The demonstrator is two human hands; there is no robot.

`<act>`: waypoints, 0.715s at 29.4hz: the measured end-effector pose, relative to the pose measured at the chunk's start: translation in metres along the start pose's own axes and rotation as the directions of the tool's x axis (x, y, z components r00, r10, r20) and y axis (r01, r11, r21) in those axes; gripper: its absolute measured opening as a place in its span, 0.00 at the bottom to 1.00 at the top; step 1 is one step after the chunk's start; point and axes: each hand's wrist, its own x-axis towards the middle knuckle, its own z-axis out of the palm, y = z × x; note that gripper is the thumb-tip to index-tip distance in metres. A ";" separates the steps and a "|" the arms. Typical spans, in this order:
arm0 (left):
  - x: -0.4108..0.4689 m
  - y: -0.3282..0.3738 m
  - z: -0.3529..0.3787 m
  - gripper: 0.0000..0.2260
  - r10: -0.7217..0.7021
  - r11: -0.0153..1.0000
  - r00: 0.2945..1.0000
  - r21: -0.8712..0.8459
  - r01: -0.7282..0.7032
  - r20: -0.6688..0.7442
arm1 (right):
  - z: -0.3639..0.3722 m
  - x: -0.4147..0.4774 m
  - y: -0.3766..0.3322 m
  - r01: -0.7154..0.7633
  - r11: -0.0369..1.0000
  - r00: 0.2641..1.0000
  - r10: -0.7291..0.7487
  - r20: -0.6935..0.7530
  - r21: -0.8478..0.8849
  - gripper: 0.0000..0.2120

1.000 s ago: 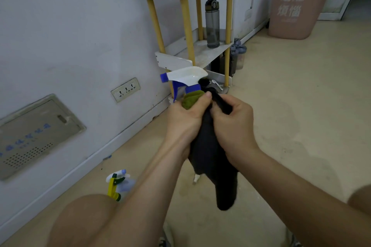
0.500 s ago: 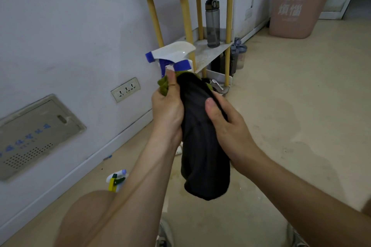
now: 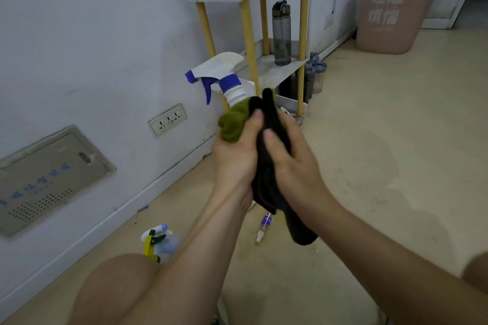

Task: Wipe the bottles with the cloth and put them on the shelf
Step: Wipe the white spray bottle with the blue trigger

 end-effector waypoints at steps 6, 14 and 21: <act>0.012 0.005 -0.006 0.09 0.045 0.997 0.993 0.064 -0.038 -0.110 | 0.007 -0.010 0.007 0.002 0.999 1.000 -0.003 -0.031 -0.037 0.26; -0.010 -0.011 0.000 0.20 -0.056 0.998 0.959 0.046 0.045 0.278 | -0.016 0.017 0.003 -0.139 0.990 0.941 0.140 -0.307 0.023 0.17; -0.007 0.000 -0.009 0.19 -0.017 1.000 0.988 -0.002 0.018 0.151 | -0.022 0.010 -0.004 0.015 0.994 0.998 -0.022 -0.056 -0.109 0.15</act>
